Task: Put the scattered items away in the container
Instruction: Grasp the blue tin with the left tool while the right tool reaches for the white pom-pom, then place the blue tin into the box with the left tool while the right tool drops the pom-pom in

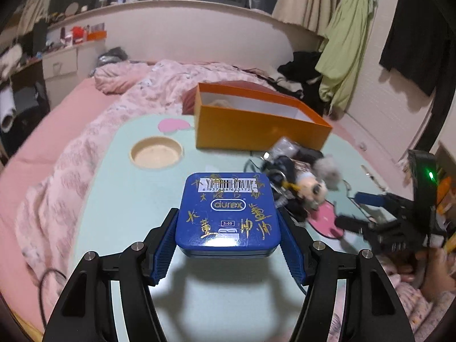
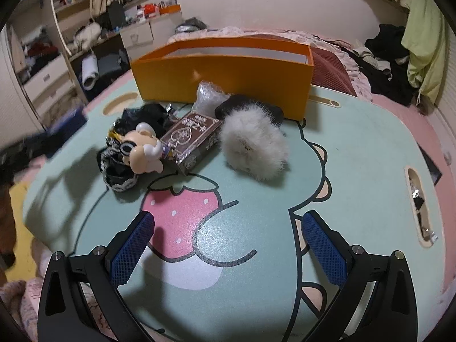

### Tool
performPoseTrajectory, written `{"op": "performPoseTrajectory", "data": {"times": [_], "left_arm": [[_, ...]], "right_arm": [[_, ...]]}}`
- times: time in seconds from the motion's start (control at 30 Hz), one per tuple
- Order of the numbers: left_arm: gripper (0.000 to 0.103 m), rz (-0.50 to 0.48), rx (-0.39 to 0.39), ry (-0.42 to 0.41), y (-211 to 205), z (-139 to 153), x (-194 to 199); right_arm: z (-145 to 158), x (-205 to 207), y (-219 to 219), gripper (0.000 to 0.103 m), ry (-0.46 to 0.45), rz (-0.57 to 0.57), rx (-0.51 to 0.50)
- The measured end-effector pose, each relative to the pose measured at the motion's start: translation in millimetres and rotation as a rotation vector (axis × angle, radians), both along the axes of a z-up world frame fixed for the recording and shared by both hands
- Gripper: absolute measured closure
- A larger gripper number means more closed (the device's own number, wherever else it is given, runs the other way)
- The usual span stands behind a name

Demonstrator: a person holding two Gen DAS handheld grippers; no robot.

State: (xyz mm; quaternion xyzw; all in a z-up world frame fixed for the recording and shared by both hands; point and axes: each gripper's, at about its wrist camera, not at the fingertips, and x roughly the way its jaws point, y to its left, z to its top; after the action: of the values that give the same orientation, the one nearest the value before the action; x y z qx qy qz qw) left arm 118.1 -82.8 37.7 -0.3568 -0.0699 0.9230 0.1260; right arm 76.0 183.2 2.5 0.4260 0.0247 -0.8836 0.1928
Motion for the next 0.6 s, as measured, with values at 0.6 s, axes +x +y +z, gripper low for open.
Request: {"op": "performPoseTrajectory", "data": {"times": [0.6], "left_arm": [[0.038,-0.013,-0.026,0.031,1,0,11]], "right_arm": [[26,-42,2,0.012,0.056,-0.129,-0.009]]}}
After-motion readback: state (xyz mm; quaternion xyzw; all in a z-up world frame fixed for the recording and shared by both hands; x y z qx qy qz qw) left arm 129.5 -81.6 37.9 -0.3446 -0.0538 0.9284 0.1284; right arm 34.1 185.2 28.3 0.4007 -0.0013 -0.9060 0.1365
